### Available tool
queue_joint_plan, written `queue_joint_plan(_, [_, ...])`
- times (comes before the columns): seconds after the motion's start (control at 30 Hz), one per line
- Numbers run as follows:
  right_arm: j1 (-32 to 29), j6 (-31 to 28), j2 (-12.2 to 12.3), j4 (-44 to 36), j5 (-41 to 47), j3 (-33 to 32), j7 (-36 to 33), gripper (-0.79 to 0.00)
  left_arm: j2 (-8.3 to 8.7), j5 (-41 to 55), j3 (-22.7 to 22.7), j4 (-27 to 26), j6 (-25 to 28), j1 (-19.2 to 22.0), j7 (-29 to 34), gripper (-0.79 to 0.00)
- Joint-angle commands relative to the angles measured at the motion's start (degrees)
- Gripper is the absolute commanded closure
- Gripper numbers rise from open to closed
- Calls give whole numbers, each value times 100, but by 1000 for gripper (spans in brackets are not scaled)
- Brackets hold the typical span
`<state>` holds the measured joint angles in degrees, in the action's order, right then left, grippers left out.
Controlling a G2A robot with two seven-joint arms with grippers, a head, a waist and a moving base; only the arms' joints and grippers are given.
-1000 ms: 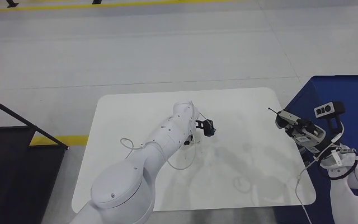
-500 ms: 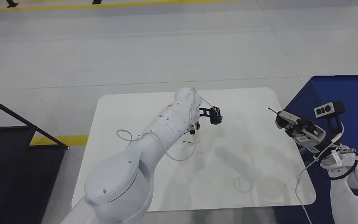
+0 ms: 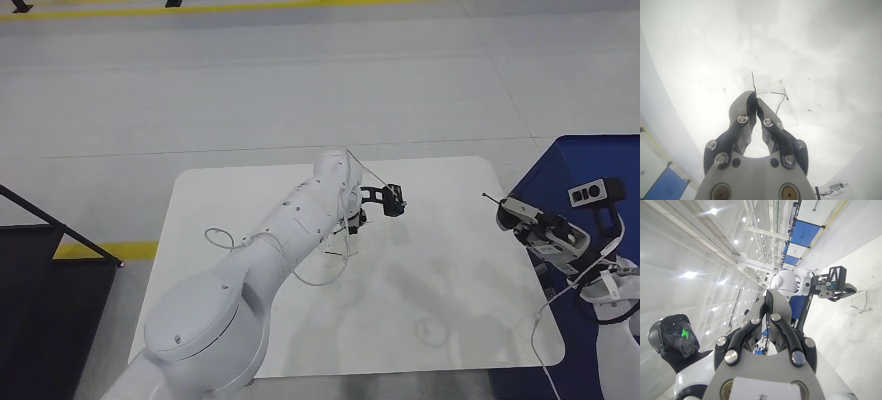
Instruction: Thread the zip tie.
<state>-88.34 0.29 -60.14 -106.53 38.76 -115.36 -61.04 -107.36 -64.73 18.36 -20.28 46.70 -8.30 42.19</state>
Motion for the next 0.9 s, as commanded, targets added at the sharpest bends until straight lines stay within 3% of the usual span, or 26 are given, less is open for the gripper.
queue_joint_plan(0.0, [91, 370, 60, 138, 23, -252, -329, 0, 41, -401, -88, -312, -431, -38, -77, 0])
queue_joint_plan(0.1, [279, 740, 159, 367, -73, -568, -738, 0, 171, -602, -54, -789, -556, -62, -126, 0])
queue_joint_plan(0.23, [512, 1190, 246, 641, -19, -707, -896, 0, 439, -567, 184, -1477, -304, -137, -443, 0])
queue_joint_plan(0.53, [512, 1190, 246, 641, -19, -707, -896, 0, 439, -567, 184, -1477, -304, -137, -443, 0])
queue_joint_plan(0.57, [497, 1151, 242, 608, -7, -708, -779, 0, 442, -462, 189, -1479, -109, -235, -504, 0])
queue_joint_plan(0.67, [480, 991, 260, 527, 2, -873, -611, 0, 468, 569, 515, -1205, 1130, -193, -602, 0])
queue_joint_plan(0.8, [477, 596, 302, 577, -243, -1106, -516, 0, 532, 2557, 415, -1421, 1130, -251, 317, 0])
queue_joint_plan(0.87, [481, 402, 322, 629, -337, -1168, -521, 0, 638, 3422, 118, -1520, 1130, -171, 411, 0])
